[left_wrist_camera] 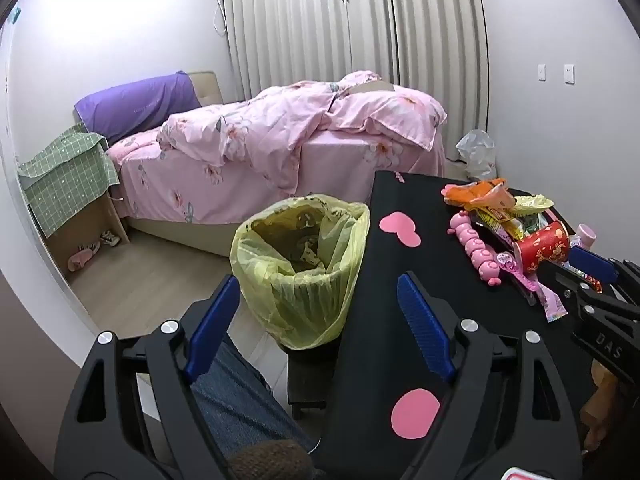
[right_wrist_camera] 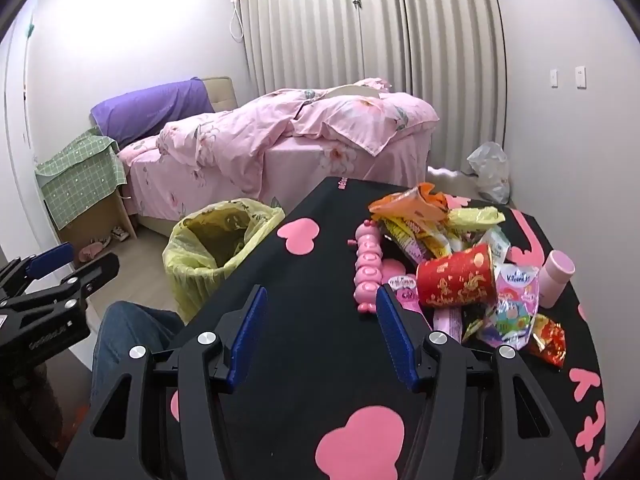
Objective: Collect trash
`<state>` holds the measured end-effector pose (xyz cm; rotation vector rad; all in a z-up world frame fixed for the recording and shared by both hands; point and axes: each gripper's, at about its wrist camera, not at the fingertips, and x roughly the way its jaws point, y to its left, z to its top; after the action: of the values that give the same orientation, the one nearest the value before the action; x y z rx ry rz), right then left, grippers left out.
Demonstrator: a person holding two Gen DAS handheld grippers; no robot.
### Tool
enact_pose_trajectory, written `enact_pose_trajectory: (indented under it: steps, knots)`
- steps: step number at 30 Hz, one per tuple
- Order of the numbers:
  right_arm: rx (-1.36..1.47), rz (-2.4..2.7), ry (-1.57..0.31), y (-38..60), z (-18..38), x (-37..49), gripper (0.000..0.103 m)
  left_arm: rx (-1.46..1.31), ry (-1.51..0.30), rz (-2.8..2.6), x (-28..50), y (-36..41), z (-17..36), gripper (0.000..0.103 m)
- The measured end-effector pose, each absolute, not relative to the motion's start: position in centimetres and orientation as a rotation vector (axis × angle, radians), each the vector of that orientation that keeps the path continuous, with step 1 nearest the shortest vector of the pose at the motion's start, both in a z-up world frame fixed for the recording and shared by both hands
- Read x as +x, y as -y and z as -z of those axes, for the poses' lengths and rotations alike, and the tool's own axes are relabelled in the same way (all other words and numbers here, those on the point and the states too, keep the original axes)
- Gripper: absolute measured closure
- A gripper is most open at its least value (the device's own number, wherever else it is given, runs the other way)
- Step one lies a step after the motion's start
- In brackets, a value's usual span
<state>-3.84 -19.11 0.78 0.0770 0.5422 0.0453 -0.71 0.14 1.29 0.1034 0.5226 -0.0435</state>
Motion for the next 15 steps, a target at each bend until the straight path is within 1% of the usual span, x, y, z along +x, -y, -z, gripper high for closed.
enact_pose_trajectory:
  steps: [15]
  knots:
    - [0.071,-0.071,-0.552,18.77,-0.57,-3.73,0.049,0.099,-0.541,0.025,-0.75,-0.71,-0.65,0.026]
